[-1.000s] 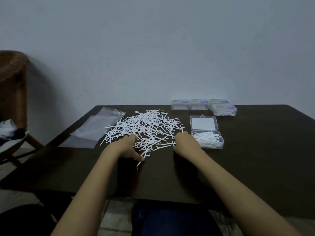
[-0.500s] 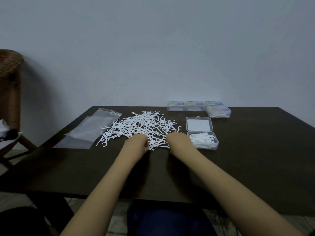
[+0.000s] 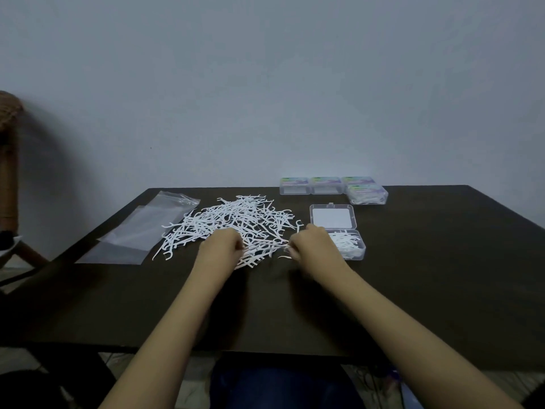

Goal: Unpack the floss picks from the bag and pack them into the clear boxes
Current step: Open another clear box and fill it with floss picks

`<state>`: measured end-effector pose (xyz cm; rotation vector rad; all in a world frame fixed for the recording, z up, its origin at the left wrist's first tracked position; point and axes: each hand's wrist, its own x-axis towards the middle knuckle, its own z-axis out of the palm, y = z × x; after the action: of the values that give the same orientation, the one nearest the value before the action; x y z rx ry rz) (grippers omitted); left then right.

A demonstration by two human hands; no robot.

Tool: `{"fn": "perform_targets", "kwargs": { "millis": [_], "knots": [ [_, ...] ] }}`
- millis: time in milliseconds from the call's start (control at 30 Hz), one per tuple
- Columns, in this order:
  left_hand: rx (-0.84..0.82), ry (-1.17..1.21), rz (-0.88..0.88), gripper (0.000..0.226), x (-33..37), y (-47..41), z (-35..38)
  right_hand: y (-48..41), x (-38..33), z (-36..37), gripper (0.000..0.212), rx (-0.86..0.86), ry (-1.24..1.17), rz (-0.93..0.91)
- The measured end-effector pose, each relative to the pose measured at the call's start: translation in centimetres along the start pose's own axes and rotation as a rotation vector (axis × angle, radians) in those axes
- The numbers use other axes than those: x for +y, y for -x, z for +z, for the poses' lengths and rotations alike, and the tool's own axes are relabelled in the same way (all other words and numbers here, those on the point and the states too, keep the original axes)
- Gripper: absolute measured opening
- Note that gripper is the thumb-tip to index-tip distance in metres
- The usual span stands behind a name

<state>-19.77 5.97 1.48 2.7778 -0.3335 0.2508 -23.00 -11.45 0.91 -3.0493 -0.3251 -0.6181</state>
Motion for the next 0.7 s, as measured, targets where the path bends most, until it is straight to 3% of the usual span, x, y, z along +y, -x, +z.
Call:
{"fn": "perform_targets", "kwargs": {
  "millis": [33, 233, 433, 700],
  "knots": [
    [0.011, 0.049, -0.001, 0.011, -0.1, -0.1, -0.3, 0.1, 0.4, -0.5, 0.023, -0.056, -0.120, 0.038],
    [0.090, 0.315, 0.006, 0.007, 0.6, -0.6, -1.1, 0.1, 4.7, -2.7, 0.016, 0.049, -0.605, 0.200],
    [0.132, 0.534, 0.012, 0.008, 2.5, -1.7, -0.3, 0.5, 9.2, -2.0, 0.015, 0.024, -0.752, 0.387],
    [0.067, 0.751, 0.093, 0.011, 7.3, -4.3, 1.8, 0.9, 11.3, -0.5, 0.018, 0.013, -0.864, 0.414]
  ]
}}
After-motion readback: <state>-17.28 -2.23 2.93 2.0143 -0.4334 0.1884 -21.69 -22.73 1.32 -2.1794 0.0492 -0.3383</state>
